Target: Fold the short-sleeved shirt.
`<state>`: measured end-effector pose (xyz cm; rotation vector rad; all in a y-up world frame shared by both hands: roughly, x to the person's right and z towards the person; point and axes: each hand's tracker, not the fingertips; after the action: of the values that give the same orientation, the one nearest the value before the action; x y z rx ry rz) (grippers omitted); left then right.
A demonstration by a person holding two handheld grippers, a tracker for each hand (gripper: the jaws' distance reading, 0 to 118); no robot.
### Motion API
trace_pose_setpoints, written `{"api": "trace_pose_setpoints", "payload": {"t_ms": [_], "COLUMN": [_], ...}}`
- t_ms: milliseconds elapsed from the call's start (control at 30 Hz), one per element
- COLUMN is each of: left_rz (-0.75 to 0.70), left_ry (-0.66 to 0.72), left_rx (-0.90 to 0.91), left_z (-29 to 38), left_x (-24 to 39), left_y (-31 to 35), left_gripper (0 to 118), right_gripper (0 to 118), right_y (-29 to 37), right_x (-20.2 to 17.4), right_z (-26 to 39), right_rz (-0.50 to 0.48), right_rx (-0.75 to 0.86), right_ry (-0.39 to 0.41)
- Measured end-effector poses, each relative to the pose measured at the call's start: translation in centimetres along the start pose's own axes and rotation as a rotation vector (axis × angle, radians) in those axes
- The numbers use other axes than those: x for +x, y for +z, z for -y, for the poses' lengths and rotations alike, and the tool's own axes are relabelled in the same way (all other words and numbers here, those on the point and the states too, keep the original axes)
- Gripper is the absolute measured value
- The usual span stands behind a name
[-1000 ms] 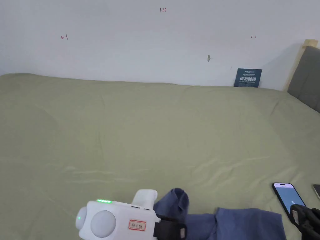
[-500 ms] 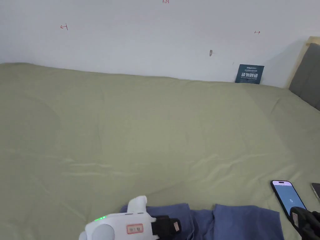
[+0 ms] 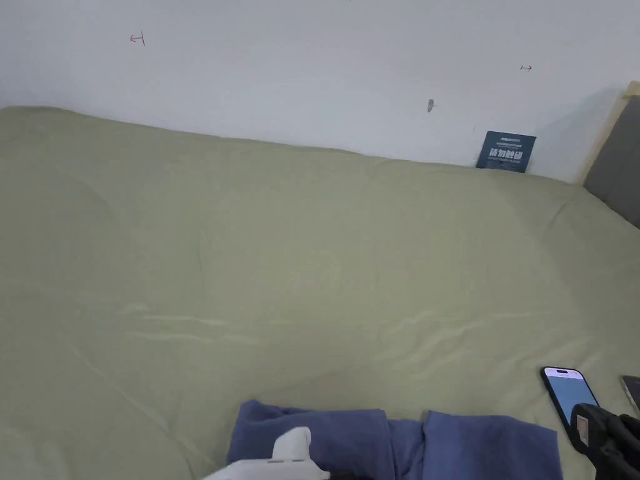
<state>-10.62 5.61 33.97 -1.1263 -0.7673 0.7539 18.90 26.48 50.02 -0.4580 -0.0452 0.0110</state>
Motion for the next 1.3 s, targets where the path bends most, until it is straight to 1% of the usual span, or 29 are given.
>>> {"api": "trace_pose_setpoints", "payload": {"t_ms": [33,67,100,133,167,200,233,267,300,333,433,467,567,600,633,667,700,733,767,800,833,867,933,1000,1067,1167,1200,1267,1300], "left_rz": [0.042,0.061,0.036,0.003,-0.056,-0.105,-0.144,-0.166,-0.188,-0.171,-0.082,-0.068,0.042,0.117,0.154,0.151,0.144,0.108,0.018,-0.15,-0.189,-0.021,-0.078,-0.091,-0.131,-0.224,-0.267,-0.351,-0.369], "left_ry": [-0.06,-0.087,-0.085,-0.091,-0.101,-0.111,-0.115,-0.09,-0.03,0.043,0.235,0.243,0.176,0.19,0.215,0.255,0.27,0.271,0.278,0.234,0.233,0.261,0.247,0.162,0.178,0.121,0.11,0.106,0.102], "left_rx": [0.027,0.028,0.005,-0.012,-0.009,0.021,0.088,0.107,0.114,0.114,0.025,0.011,0.065,0.036,0.005,-0.004,0.023,0.044,0.048,0.028,0.029,0.037,0.027,0.018,0.049,0.133,0.158,0.192,0.202], "left_z": [-1.3,-2.5,-4.0,-5.2,-6.1,-6.9,-7.0,-7.4,-7.7,-7.7,-7.4,-7.1,-6.6,-6.6,-6.6,-6.5,-6.4,-6.5,-6.7,-6.6,-6.6,-6.6,-7.2,-8.0,-9.0,-10.9,-10.9,-11.4,-11.5], "left_x": [0.4,0.6,0.5,0.2,-0.4,-1.1,-2.3,-3.3,-4.5,-5.8,-9.1,-9.4,-8.5,-8.7,-8.9,-8.9,-8.7,-8.4,-8.1,-7.6,-7.8,-7.9,-7.3,-6.8,-6.3,-5.8,-4.8,-3.9,-3.1], "left_y": [1.8,3.5,5.4,7.2,8.8,10.5,12.2,13.1,13.9,14.5,13.3,12.5,10.6,9.5,8.4,7.7,7.5,7.6,7.5,7.4,7.6,8.1,9.1,10.8,13.9,20.4,22.6,26.1,28.2], "left_gripper": [2,10,34,79,103,107,107,107,107,107,107,107,106,106,103,91,54,10,10,10,10,10,10,10,10,10,10,10,10], "right_gripper": [0,0,0,0,0,0,0,0,0,0,0,0,0,0,0,0,0,0,0,0,0,0,0,0,0,0,0,0,0], "right_y": [-0.1,-0.1,-0.2,-0.2,-0.3,-0.4,-0.4,-0.5,-0.5,-0.6,-0.9,-1.0,-1.0,-1.1,-1.2,-1.2,-1.2,-1.2,-1.1,-1.0,-1.0,-0.9,-0.8,-0.7,-0.8,-1.0,-1.2,-1.6,-1.9], "right_x": [0.0,-0.1,-0.2,-0.3,-0.4,-0.5,-0.6,-0.7,-0.8,-0.9,-1.0,-1.0,-1.0,-0.9,-0.8,-0.7,-0.7,-0.7,-0.7,-0.7,-0.6,-0.6,-0.4,-0.3,-0.2,-0.4,-0.6,-1.0,-1.2], "right_z": [-0.1,-0.2,-0.3,-0.3,-0.3,-0.3,-0.3,-0.2,-0.2,-0.1,0.0,0.1,0.2,0.2,0.3,0.3,0.3,0.4,0.4,0.5,0.6,0.6,0.7,0.7,0.5,0.1,0.0,-0.2,-0.2], "right_rz": [-0.001,-0.003,-0.01,-0.015,-0.017,-0.021,-0.027,-0.031,-0.038,-0.043,-0.055,-0.055,-0.052,-0.052,-0.056,-0.059,-0.06,-0.055,-0.05,-0.047,-0.043,-0.04,-0.035,-0.03,-0.029,-0.032,-0.039,-0.051,-0.062], "right_rx": [0.0,-0.001,-0.004,-0.004,0.0,0.002,0.004,0.004,0.003,0.0,-0.015,-0.018,-0.019,-0.019,-0.022,-0.025,-0.028,-0.031,-0.031,-0.033,-0.036,-0.036,-0.037,-0.038,-0.04,-0.03,-0.028,-0.024,-0.024], "right_ry": [-0.002,-0.001,0.006,0.014,0.024,0.031,0.035,0.036,0.038,0.036,0.032,0.034,0.036,0.028,0.017,0.01,0.006,0.008,0.011,0.016,0.018,0.018,0.012,0.008,0.007,0.015,0.017,0.022,0.024]}}
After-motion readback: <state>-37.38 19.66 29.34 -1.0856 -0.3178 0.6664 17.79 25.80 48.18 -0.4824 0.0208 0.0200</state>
